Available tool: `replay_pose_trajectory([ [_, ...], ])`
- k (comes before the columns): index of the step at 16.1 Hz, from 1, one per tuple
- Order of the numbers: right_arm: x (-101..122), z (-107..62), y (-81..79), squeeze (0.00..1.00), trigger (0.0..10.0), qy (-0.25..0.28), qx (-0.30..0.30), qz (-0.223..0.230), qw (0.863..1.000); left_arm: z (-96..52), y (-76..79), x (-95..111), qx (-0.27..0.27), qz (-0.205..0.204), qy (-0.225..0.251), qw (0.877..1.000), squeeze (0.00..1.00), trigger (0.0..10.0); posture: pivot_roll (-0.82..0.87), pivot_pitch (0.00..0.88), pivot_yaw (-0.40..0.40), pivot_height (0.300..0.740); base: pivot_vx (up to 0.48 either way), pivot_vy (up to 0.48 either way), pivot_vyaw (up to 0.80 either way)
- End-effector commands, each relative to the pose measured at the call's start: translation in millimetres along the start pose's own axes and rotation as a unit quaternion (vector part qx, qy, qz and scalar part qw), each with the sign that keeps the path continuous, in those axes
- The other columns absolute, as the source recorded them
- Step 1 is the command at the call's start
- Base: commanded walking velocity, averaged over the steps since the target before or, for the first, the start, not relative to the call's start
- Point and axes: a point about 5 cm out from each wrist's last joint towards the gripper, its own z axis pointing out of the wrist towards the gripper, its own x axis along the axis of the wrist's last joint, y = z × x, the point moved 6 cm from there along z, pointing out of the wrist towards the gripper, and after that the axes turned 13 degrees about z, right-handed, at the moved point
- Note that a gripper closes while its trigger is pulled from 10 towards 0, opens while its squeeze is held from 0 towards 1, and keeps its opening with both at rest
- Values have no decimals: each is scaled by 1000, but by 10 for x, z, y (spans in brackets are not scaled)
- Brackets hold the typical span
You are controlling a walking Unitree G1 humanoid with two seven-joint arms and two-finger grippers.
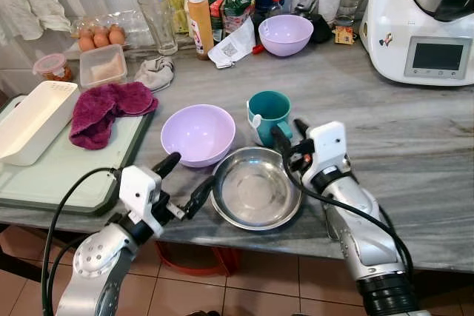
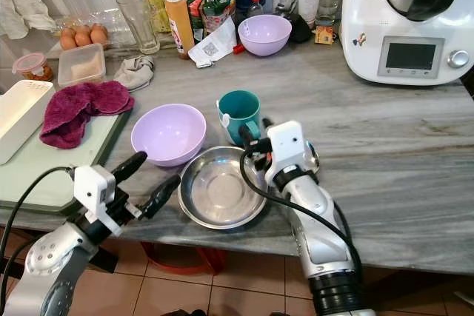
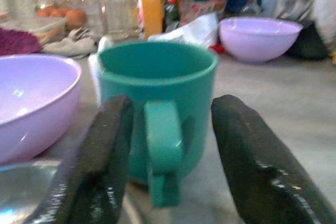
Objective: Setting the table
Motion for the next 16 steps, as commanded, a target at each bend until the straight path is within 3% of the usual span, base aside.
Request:
replay_pose_trajectory([
  [1,186,-5,-6,1000,10000,33,-5,-10,999,19,-46,39,8,10,6,1000,0,10000,-117,108,92,740,0,0,0],
  [5,508,-34,7,1000,10000,90,-29,-29,995,86,-184,92,36,11,21,999,0,10000,-116,94,90,740,0,0,0],
  [10,612,-52,-75,969,10000,107,-44,-36,993,176,-389,160,113,1,32,993,0,10000,-121,85,90,740,0,0,0],
  [11,603,-50,-122,620,10000,106,-37,-47,993,179,-428,160,135,5,32,990,0,10000,-121,85,90,740,0,0,800],
  [12,602,-46,-149,486,10000,107,-33,-57,992,186,-466,154,153,7,29,988,0,10000,-118,83,89,740,0,0,800],
  [14,602,-36,-167,463,10000,107,-31,-57,992,194,-515,162,172,7,29,985,0,10000,-115,81,88,740,0,0,800],
  [15,609,-28,-187,137,10000,108,-27,-60,992,202,-575,179,192,19,27,981,0,10000,-112,79,87,740,0,0,800],
  [16,612,-22,-202,4,10000,108,-23,-63,992,205,-633,187,210,29,25,977,0,10000,-110,74,85,740,0,0,800],
])
